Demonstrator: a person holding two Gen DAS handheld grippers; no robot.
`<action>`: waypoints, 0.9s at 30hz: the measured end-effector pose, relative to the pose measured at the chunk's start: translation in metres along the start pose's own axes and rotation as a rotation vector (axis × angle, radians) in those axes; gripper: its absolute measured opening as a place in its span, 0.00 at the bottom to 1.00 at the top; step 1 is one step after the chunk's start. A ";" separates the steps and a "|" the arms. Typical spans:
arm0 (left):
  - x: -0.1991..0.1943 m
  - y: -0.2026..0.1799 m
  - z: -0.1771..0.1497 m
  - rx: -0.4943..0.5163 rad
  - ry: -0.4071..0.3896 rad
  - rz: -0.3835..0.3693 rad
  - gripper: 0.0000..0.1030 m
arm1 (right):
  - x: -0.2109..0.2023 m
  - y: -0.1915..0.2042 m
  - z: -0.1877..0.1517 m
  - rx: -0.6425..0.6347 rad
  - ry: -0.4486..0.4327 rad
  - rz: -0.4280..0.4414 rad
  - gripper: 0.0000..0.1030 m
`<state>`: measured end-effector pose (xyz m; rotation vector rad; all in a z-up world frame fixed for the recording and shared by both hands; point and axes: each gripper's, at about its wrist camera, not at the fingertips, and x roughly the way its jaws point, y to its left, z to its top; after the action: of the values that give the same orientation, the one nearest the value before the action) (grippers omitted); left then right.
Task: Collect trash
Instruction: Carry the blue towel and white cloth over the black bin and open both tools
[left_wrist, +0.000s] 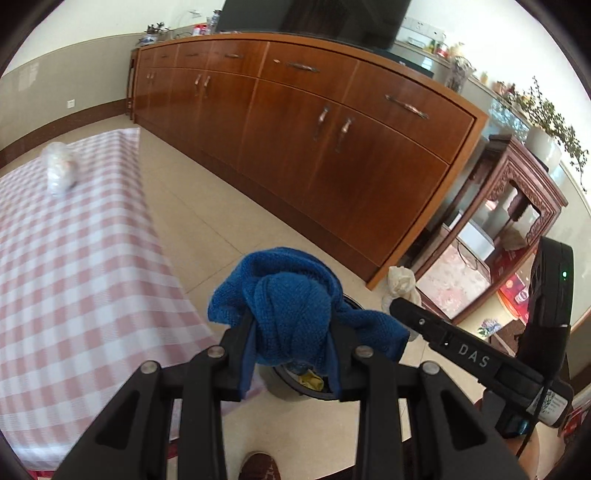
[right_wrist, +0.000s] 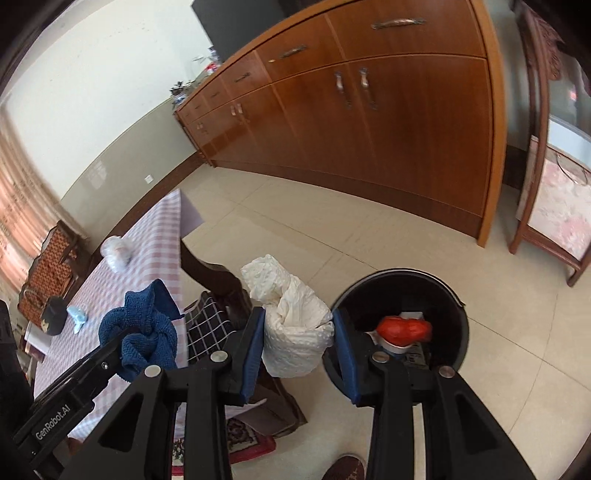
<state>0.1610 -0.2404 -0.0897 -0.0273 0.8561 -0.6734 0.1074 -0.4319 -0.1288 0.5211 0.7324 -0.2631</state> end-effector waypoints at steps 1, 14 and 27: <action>0.010 -0.009 -0.002 0.009 0.014 -0.006 0.32 | 0.001 -0.014 0.000 0.023 0.006 -0.015 0.38; 0.118 -0.045 -0.040 -0.015 0.255 0.019 0.32 | 0.057 -0.116 0.007 0.211 0.155 -0.117 0.38; 0.149 -0.043 -0.042 -0.037 0.331 0.051 0.55 | 0.093 -0.123 0.021 0.250 0.181 -0.170 0.61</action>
<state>0.1776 -0.3479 -0.2085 0.0743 1.1834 -0.6232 0.1363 -0.5512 -0.2241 0.7270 0.9280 -0.4744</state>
